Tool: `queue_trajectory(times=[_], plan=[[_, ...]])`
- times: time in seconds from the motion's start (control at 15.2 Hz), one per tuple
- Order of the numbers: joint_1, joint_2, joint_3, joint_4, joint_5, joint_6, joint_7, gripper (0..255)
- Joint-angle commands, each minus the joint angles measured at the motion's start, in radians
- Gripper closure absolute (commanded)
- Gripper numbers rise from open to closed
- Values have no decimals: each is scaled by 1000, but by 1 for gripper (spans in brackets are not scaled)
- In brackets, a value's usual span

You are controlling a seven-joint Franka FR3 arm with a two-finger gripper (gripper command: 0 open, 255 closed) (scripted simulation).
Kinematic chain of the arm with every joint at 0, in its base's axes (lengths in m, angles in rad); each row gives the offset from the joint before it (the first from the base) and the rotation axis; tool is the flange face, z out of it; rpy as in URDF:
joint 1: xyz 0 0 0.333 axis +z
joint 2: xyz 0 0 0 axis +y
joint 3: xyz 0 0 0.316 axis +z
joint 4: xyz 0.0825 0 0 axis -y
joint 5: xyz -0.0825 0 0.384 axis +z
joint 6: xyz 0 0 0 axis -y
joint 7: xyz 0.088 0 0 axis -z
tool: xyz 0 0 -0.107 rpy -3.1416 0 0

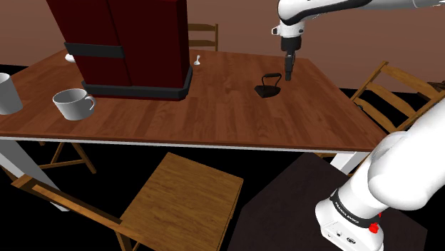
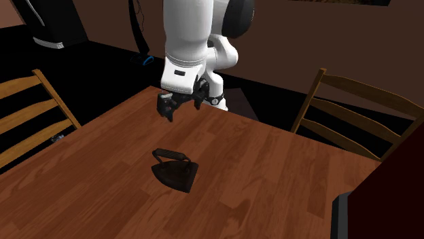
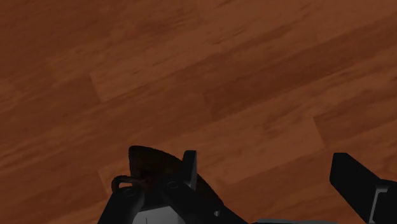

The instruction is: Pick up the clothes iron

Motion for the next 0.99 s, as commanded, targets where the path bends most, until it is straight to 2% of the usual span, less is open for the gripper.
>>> queue_trajectory(times=[0.0,0.53,0.92], plan=[[3,86,-8,77,18,10,-97,0],[-23,406,19,412,92,1,-422,0],[-24,416,23,346,93,77,-412,0]])
